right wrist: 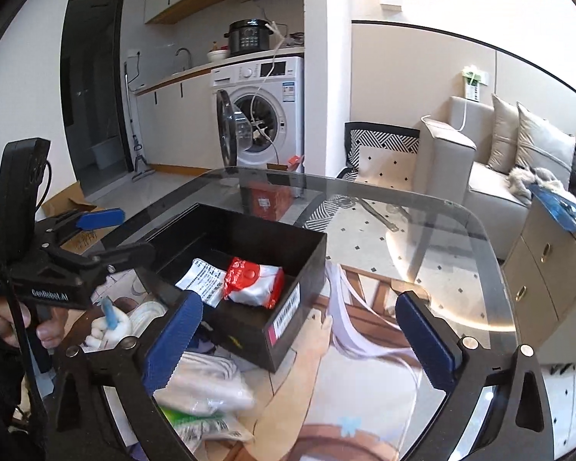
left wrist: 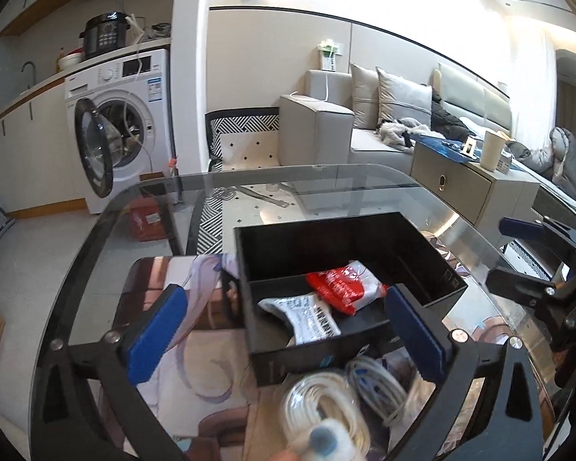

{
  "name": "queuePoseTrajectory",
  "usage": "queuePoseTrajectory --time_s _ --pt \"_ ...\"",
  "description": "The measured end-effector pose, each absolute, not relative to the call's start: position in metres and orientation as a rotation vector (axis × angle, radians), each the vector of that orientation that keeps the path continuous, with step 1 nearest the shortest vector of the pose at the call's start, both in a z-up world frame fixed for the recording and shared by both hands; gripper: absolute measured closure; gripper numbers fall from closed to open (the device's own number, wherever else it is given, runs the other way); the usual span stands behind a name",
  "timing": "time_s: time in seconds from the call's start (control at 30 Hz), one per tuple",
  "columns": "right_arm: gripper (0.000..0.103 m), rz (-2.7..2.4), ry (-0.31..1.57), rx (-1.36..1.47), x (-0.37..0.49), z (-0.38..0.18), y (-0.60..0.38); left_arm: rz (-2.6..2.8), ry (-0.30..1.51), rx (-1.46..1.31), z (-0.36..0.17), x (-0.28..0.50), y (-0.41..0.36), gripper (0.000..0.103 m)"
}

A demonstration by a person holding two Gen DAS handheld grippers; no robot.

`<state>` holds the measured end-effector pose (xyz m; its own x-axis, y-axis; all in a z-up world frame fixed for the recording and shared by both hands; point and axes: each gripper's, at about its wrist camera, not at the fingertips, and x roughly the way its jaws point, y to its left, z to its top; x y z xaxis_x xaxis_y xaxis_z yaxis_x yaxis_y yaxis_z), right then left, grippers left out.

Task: Organize soft objects
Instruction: 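Grasp the zip bag of white cords with the right tool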

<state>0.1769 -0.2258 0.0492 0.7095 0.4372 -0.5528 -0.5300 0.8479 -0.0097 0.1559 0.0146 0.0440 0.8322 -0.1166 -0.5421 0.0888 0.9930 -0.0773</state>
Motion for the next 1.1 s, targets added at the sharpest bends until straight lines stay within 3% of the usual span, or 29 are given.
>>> queuePoseTrajectory --time_s 0.63,1.1 --pt "0.001 0.524 0.705 -0.075 0.136 0.019 -0.235 -0.079 0.597 -0.084 0.028 0.098 0.022 0.000" --pt "0.001 0.472 0.820 -0.048 0.144 -0.010 -0.228 -0.066 0.667 -0.078 0.006 0.097 0.015 0.000"
